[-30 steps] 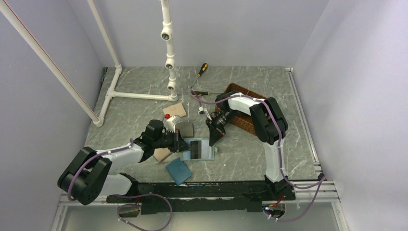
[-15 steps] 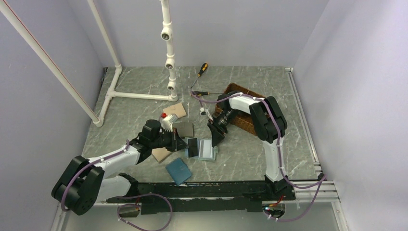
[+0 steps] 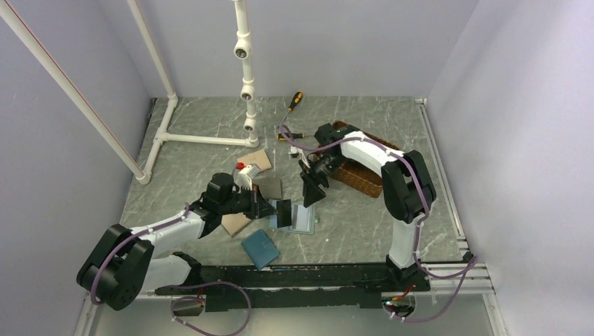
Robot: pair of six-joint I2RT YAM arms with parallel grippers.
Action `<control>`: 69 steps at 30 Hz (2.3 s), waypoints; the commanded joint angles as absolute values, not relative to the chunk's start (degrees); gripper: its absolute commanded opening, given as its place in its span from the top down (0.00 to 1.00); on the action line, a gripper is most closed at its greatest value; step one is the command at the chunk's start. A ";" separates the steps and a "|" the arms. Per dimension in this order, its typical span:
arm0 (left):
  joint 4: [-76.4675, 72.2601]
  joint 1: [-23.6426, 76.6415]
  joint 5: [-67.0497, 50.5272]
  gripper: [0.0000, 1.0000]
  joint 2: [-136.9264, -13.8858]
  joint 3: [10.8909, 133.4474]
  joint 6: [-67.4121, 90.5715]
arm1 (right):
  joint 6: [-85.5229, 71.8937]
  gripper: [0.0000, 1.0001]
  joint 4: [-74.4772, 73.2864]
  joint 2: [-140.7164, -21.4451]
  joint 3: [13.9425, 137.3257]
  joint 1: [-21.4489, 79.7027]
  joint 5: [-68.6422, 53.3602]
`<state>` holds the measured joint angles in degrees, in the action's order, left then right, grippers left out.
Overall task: Take the credit cards out of the card holder
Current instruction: Remove the credit card from the card holder, then place the credit card in the storage box.
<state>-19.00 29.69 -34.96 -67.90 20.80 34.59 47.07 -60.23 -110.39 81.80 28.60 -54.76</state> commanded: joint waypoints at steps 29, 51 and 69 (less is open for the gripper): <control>-22.83 29.89 -33.90 0.59 -63.65 22.39 40.62 | 57.23 1.00 -71.98 -115.15 87.71 32.69 -69.15; 27.36 29.33 -17.54 0.00 -57.90 53.50 27.02 | 37.08 1.00 -48.33 -91.19 79.75 18.64 -34.94; 33.50 29.01 -5.40 0.08 -70.69 60.93 4.33 | 57.36 1.00 -27.13 -100.32 80.70 18.37 -4.86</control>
